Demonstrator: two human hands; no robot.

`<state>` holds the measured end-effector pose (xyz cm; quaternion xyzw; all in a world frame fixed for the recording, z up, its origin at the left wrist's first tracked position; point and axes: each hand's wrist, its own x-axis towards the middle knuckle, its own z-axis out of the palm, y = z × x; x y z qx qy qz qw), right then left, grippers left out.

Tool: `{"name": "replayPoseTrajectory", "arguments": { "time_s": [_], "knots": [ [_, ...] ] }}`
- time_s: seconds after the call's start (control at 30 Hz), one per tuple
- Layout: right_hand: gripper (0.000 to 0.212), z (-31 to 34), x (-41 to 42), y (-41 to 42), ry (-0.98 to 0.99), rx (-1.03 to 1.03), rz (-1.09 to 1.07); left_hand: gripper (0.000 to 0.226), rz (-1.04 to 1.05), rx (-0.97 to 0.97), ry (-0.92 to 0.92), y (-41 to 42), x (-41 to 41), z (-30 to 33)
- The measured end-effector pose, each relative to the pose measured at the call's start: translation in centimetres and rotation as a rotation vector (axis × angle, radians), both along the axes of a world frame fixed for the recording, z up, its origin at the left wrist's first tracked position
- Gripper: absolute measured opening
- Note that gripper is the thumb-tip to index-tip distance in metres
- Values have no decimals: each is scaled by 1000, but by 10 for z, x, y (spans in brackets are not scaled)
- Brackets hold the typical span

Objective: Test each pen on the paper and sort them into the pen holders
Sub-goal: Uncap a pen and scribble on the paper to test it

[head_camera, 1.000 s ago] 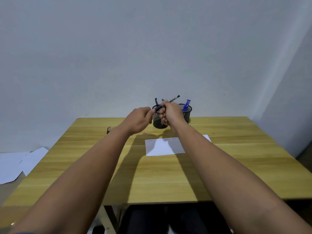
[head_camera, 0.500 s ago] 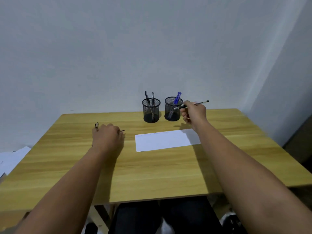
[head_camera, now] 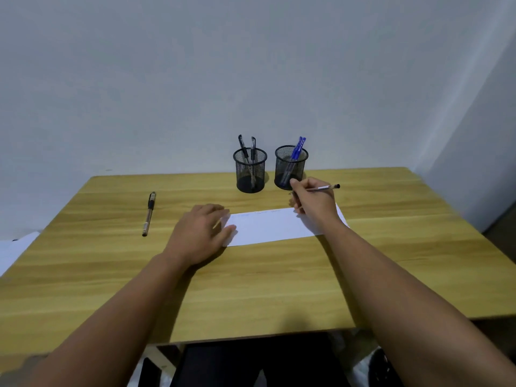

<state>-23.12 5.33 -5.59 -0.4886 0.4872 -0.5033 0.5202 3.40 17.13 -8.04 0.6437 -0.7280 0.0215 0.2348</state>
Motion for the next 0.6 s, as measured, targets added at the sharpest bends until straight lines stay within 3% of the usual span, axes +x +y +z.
{"name": "replayPoseTrajectory", "arguments": {
  "time_s": [0.2, 0.33, 0.6],
  "knots": [
    [39, -22, -2, -3, 124, -19, 63, 57, 67, 23, -39, 3, -2, -21],
    [46, -21, -2, -4, 105, -34, 51, 54, 84, 26, -16, 3, -2, -21],
    [38, -30, -5, -5, 221, -62, -17, 56, 86, 22, -9, 2, -2, -21]
  ]
}}
